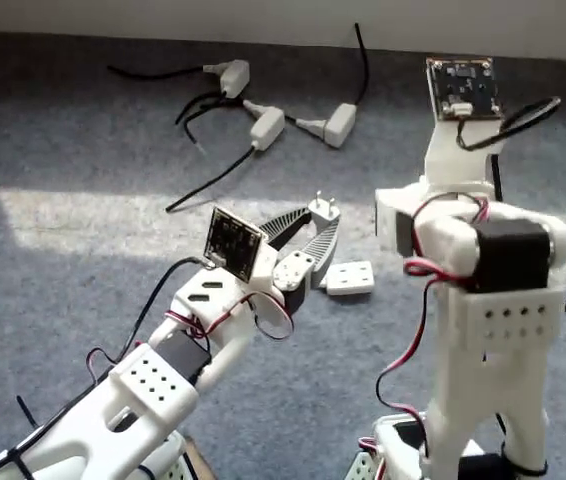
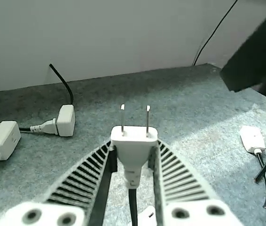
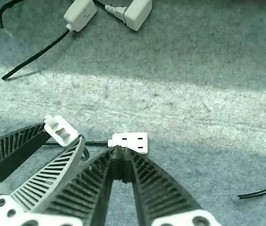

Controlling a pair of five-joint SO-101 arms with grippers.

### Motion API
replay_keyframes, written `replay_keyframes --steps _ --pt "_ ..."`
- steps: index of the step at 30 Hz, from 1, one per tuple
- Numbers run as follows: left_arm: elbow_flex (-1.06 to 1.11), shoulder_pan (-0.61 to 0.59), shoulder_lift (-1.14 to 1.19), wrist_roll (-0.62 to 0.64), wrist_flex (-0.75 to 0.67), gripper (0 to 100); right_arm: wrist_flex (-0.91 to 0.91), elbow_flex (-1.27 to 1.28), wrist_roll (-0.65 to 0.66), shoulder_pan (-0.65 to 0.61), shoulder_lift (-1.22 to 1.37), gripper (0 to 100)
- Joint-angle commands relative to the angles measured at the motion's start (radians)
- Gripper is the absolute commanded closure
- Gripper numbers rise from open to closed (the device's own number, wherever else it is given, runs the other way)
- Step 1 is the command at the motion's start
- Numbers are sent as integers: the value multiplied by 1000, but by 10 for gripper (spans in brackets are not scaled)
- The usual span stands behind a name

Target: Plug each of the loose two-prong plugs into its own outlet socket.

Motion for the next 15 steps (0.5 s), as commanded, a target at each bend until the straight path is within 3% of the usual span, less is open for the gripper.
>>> replay_keyframes --steps 1,15 --pt "-7 19 -10 -14 -69 994 12 10 17 -108 -130 991" --pt "1 122 -10 -129 -60 994 -183 254 18 -321 -125 991"
